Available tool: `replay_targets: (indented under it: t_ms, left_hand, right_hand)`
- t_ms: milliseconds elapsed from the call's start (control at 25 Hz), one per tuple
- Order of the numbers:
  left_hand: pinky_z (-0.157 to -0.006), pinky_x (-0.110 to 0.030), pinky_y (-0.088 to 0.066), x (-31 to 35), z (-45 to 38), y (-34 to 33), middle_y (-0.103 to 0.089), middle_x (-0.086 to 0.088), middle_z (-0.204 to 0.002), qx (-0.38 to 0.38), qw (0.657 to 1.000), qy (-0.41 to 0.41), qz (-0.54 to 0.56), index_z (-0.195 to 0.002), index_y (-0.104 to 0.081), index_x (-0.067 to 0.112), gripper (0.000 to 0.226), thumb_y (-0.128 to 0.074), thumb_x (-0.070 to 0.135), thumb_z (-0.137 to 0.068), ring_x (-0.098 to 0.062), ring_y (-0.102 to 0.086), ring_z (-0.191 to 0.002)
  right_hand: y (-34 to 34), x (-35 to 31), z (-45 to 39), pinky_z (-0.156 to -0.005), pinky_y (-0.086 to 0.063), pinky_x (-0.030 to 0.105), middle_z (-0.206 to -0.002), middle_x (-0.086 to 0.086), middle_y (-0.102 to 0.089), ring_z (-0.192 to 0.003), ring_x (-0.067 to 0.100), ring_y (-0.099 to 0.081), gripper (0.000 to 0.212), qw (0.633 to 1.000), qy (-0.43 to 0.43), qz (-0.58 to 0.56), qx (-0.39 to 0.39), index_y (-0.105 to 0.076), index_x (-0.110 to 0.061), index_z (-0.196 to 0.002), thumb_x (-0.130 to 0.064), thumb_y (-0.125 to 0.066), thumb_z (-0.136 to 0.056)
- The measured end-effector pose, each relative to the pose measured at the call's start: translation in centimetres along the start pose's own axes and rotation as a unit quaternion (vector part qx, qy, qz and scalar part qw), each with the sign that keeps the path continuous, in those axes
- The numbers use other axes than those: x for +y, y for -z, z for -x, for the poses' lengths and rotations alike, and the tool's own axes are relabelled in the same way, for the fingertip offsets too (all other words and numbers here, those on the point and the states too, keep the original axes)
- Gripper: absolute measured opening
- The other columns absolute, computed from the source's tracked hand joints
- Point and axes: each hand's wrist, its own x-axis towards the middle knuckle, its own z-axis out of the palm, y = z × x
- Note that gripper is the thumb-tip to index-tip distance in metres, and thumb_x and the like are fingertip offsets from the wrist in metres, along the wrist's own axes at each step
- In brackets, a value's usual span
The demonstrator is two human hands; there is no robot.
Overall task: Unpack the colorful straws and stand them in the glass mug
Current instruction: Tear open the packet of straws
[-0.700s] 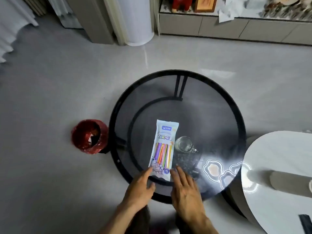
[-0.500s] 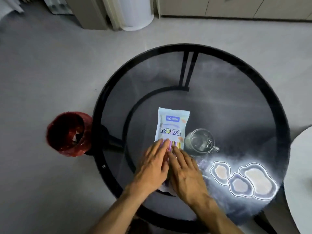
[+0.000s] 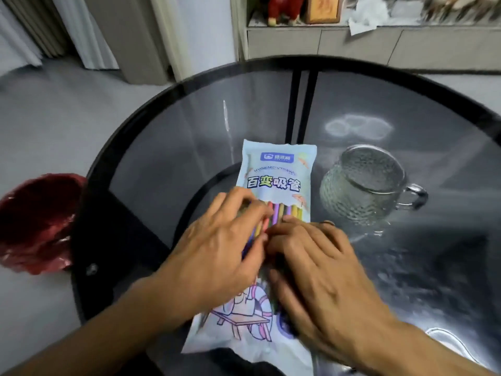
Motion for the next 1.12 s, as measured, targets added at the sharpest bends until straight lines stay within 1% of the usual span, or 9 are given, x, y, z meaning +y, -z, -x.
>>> replay_targets:
  t_ms: [160,280,360,520,680,760,880,1000,1120]
  left_hand:
    - [-0.085,-0.038,-0.042,1.4,0.9,1.1,-0.041,0.004,-0.116,-0.039,0.985,0.16,0.043,-0.113,-0.041,0.03,0.036,-0.057,0.034,-0.081,-0.026,-0.044,-0.113]
    - [-0.081,-0.03,-0.044,1.0,2.9,2.4,-0.052,0.004,-0.115,-0.044,0.916,0.312,0.247,-0.131,-0.037,0.026,0.073,-0.075,0.038,-0.07,-0.022,-0.057,-0.106]
    - [-0.074,-0.029,-0.055,1.4,4.5,3.3,-0.067,0.002,-0.104,-0.055,0.867,0.335,0.365,-0.127,-0.048,0.02,0.065,-0.08,0.02,-0.07,-0.016,-0.067,-0.084]
    - [-0.084,-0.041,-0.059,0.6,6.2,5.8,-0.075,-0.004,-0.097,-0.062,0.89,0.281,0.353,-0.105,-0.067,0.022,0.032,-0.073,0.006,-0.078,-0.021,-0.073,-0.085]
    - [-0.091,-0.036,-0.053,-1.6,7.5,9.4,-0.071,0.015,-0.1,-0.077,0.975,0.112,0.174,-0.104,-0.065,0.036,0.031,-0.074,0.02,-0.079,-0.007,-0.068,-0.094]
    - [-0.097,-0.036,-0.047,-1.9,7.2,9.5,-0.067,0.016,-0.105,-0.006,0.994,0.082,0.078,-0.108,-0.064,0.036,0.035,-0.073,0.02,-0.079,-0.01,-0.064,-0.1]
    - [-0.105,-0.041,-0.039,-0.1,5.9,7.8,-0.062,0.005,-0.114,0.218,0.972,0.08,-0.045,-0.118,-0.062,0.025,0.043,-0.073,0.017,-0.077,-0.023,-0.06,-0.106]
    - [-0.093,-0.029,-0.048,4.8,4.3,5.4,-0.06,0.007,-0.115,0.268,0.956,0.007,0.121,-0.114,-0.063,0.021,0.035,-0.069,0.027,-0.08,-0.011,-0.06,-0.106]
    - [-0.081,-0.027,-0.057,8.4,3.9,3.5,-0.066,0.016,-0.108,0.262,0.919,0.024,0.294,-0.108,-0.062,0.027,0.03,-0.069,0.035,-0.08,-0.002,-0.065,-0.099]
  right_hand:
    - [0.9,-1.7,-0.1,-0.082,-0.038,0.042,-0.096,-0.006,-0.056,-0.089,0.021,-0.056,0.023,0.999,-0.014,0.011,-0.051,-0.051,-0.019,-0.1,-0.032,-0.035,-0.091]
    - [1.7,-3.5,0.7,-0.082,-0.046,0.042,-0.101,-0.008,-0.062,-0.093,0.019,-0.061,0.025,0.991,-0.07,-0.081,-0.075,-0.056,-0.023,-0.104,-0.032,-0.041,-0.086]
    - [2.5,-4.6,1.6,-0.082,-0.05,0.04,-0.105,-0.009,-0.068,-0.096,0.019,-0.062,0.026,0.978,-0.134,-0.157,0.005,-0.06,-0.023,-0.11,-0.03,-0.051,-0.087]
    - [4.2,-3.6,1.7,-0.085,-0.049,0.036,-0.125,-0.012,-0.057,-0.102,0.015,-0.059,0.043,0.943,-0.244,-0.152,0.166,-0.047,-0.026,-0.13,-0.024,-0.062,-0.089]
    - [5.2,-1.6,2.4,-0.07,-0.052,0.035,-0.103,-0.014,-0.065,-0.071,0.014,-0.062,0.037,0.879,-0.321,-0.327,0.13,-0.054,-0.024,-0.125,-0.024,-0.064,-0.089]
    - [5.5,-0.7,2.3,-0.055,-0.046,0.035,-0.073,0.001,-0.065,-0.056,0.018,-0.051,0.009,0.851,-0.324,-0.405,0.077,-0.064,-0.008,-0.094,-0.015,-0.067,-0.089]
    - [6.2,-0.7,2.0,-0.05,-0.035,0.028,-0.06,0.007,-0.053,-0.055,0.016,-0.042,0.029,0.838,-0.302,-0.421,0.172,-0.052,-0.009,-0.066,-0.016,-0.071,-0.087]
    - [6.1,-2.9,1.6,-0.052,-0.037,0.022,-0.06,0.003,-0.05,-0.058,0.011,-0.042,0.032,0.812,-0.243,-0.457,0.27,-0.048,-0.011,-0.064,-0.013,-0.068,-0.089]
    - [5.9,-4.1,1.3,-0.067,-0.052,0.023,-0.072,0.012,-0.063,-0.069,0.016,-0.058,0.024,0.794,-0.172,-0.532,0.239,-0.058,-0.007,-0.073,-0.017,-0.059,-0.095]
